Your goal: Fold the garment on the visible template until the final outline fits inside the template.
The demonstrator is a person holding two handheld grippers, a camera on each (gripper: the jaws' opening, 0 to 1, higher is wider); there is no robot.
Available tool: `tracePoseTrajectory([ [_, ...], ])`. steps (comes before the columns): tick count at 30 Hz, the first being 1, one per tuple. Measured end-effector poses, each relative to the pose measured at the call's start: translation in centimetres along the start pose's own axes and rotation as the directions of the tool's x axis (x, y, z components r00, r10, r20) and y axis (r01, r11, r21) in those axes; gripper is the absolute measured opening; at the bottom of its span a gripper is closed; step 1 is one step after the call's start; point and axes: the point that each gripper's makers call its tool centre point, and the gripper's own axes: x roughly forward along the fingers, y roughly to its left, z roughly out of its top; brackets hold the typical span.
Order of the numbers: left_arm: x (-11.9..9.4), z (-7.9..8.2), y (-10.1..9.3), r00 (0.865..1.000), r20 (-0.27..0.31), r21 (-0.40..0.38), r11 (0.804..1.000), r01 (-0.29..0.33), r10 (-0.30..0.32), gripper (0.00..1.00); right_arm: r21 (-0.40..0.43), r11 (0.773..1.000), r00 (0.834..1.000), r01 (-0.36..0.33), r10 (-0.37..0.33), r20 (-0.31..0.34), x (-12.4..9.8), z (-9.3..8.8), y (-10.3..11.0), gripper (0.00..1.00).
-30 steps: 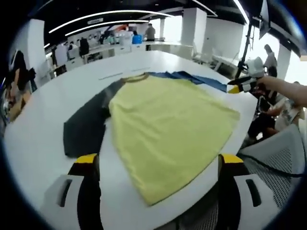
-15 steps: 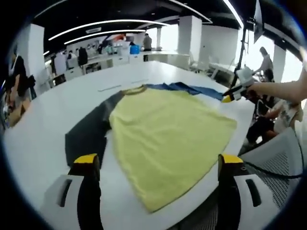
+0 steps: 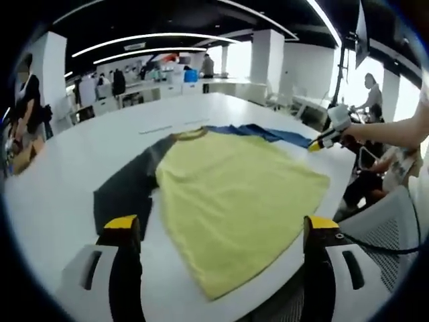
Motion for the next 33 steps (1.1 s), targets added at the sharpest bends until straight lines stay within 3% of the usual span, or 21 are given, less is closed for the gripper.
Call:
tracePoseTrajectory([
  [3,0.0,0.1,-0.2,1.0,0.005,0.005,1.0,0.004,-0.004,0.97,-0.026,0.999,1.0,0.023,-0.023,-0.013,0.0,-0.1,-0.5,0.0],
  [10,0.2,0.3,-0.2,1.0,0.007,0.007,1.0,0.004,-0.004,0.96,0.012,1.0,1.0,0.0,0.0,-0.012,-0.1,0.5,-0.3,0.0],
  [19,0.1,0.4,-0.2,1.0,0.012,0.007,1.0,0.008,-0.008,0.97,-0.042,0.999,0.999,0.011,-0.009,0.047,-2.4,4.0,0.1,0.0],
  [26,-0.1,0.7,-0.1,0.999,0.033,0.018,1.0,-0.001,0.0,0.96,-0.049,0.997,0.994,0.052,-0.047,0.102,-3.8,7.1,-1.2,0.0],
  [31,-0.2,0.9,-0.1,0.999,0.046,0.014,1.0,0.003,-0.003,0.96,-0.014,0.997,0.989,0.08,-0.078,0.125,-4.0,8.4,-2.8,0.0],
  [33,-0.1,0.8,-0.1,0.999,0.044,0.014,1.0,0.004,-0.005,0.96,0.068,0.995,0.985,0.073,-0.083,0.153,-4.0,9.0,-3.5,0.0],
])
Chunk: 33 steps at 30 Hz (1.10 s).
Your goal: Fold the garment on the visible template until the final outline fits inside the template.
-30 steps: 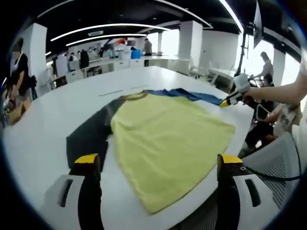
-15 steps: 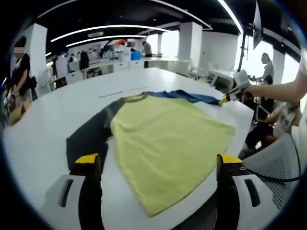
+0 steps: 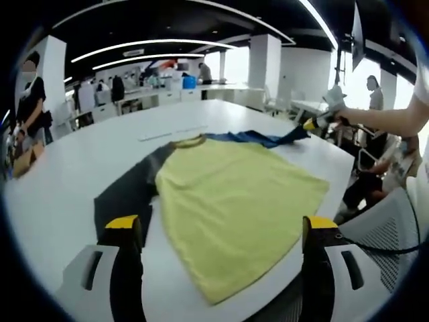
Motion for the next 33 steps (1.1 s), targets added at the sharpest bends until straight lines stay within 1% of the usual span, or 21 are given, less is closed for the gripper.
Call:
tracePoseTrajectory([
  [2,0.0,0.0,0.0,1.0,0.001,0.006,1.0,0.0,0.0,0.96,0.055,0.998,1.0,0.003,-0.004,0.019,0.0,0.6,-0.9,0.0],
  [5,-0.1,0.2,0.2,1.0,0.008,0.021,1.0,-0.011,0.011,0.95,0.068,0.997,0.999,0.026,-0.028,0.025,0.0,1.2,-2.5,0.0],
  [8,0.0,0.3,0.4,1.0,0.015,0.015,1.0,-0.017,0.017,0.94,0.103,0.993,0.998,0.056,-0.059,0.023,0.2,1.3,-4.0,0.0],
  [9,0.0,0.4,0.5,1.0,0.02,0.015,1.0,-0.02,0.02,0.94,0.132,0.988,0.997,0.074,-0.076,0.016,0.4,1.1,-4.7,0.0],
  [13,0.1,0.6,0.5,0.999,0.03,0.014,1.0,-0.019,0.019,0.94,0.166,0.98,0.994,0.112,-0.113,-0.005,1.0,0.9,-6.6,0.0],
  [19,0.1,0.3,0.7,0.999,0.021,0.008,1.0,-0.025,0.025,0.94,0.181,0.971,0.988,0.155,-0.149,-0.047,1.9,0.1,-8.4,0.0],
  [20,0.1,0.2,0.7,1.0,0.017,0.008,1.0,-0.025,0.025,0.93,0.182,0.971,0.987,0.157,-0.151,-0.049,1.9,0.1,-8.4,0.0],
  [23,0.1,0.0,0.9,0.999,0.007,0.012,0.999,-0.037,0.037,0.94,0.181,0.966,0.981,0.182,-0.168,-0.092,2.4,-0.8,-9.4,0.0],
  [28,0.1,0.2,1.1,0.999,0.011,0.007,0.999,-0.044,0.044,0.94,0.193,0.961,0.974,0.196,-0.169,-0.151,2.9,-2.3,-10.0,0.0],
  [32,0.1,0.3,1.2,0.999,0.014,0.007,0.999,-0.046,0.046,0.94,0.165,0.962,0.964,0.218,-0.185,-0.193,3.0,-3.1,-10.7,0.0],
  [33,0.1,0.3,1.2,0.999,0.012,0.008,0.999,-0.046,0.046,0.94,0.165,0.962,0.963,0.219,-0.186,-0.195,3.1,-3.1,-10.7,0.0],
])
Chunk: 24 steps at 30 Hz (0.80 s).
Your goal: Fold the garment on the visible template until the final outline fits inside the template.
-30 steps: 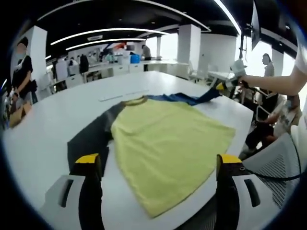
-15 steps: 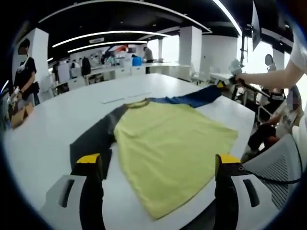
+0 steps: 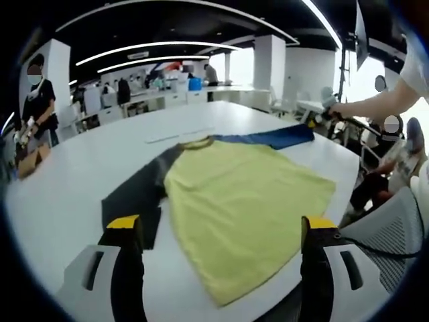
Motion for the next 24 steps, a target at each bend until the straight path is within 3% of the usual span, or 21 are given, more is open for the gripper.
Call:
tracePoseTrajectory([
  [11,0.2,0.2,-0.1,1.0,-0.001,0.005,1.0,0.009,-0.009,0.96,-0.011,0.999,0.999,0.036,-0.037,-0.039,1.1,-0.4,-1.0,0.0],
  [16,0.1,0.2,0.1,1.0,-0.002,0.015,1.0,-0.002,0.002,0.97,-0.026,0.998,0.998,0.049,-0.049,-0.024,1.1,0.0,-1.2,0.08],
  [21,0.0,0.1,0.0,1.0,-0.005,0.012,1.0,-0.001,0.001,0.98,-0.014,0.998,0.997,0.065,-0.066,-0.035,1.4,-0.1,-2.6,0.24],
  [24,0.0,0.1,0.1,1.0,-0.001,0.009,1.0,-0.002,0.002,0.98,-0.002,0.998,0.998,0.06,-0.06,-0.037,1.2,-0.5,-2.2,0.25],
])
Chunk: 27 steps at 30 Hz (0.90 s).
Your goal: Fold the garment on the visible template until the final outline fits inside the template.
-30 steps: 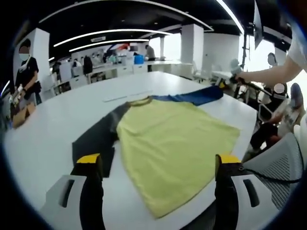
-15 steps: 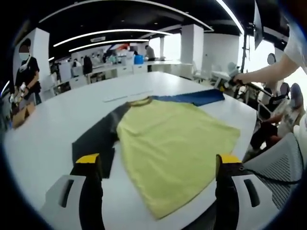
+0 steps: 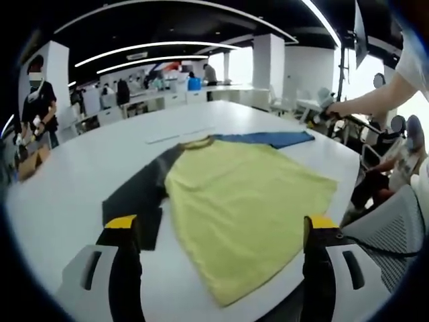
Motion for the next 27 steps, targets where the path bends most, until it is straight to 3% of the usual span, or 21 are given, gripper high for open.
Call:
tracePoseTrajectory([
  [11,-0.3,0.6,0.5,1.0,0.011,0.005,1.0,-0.013,0.013,0.98,0.03,0.999,0.999,-0.009,0.01,-0.035,0.1,-2.2,1.1,0.25],
  [19,-0.4,0.6,0.0,1.0,0.018,-0.004,1.0,0.011,-0.011,0.99,0.049,0.999,0.998,-0.009,0.012,-0.065,0.2,-3.6,1.3,0.23],
  [23,-0.5,1.1,-0.6,0.998,0.049,-0.02,0.999,0.04,-0.039,0.99,0.07,0.997,0.997,-0.008,0.013,-0.072,-0.2,-4.2,1.8,0.22],
  [27,-0.4,0.9,-0.5,0.998,0.039,-0.008,0.999,0.042,-0.042,0.99,0.084,0.996,0.996,-0.005,0.013,-0.091,-0.5,-4.8,2.2,0.2],
])
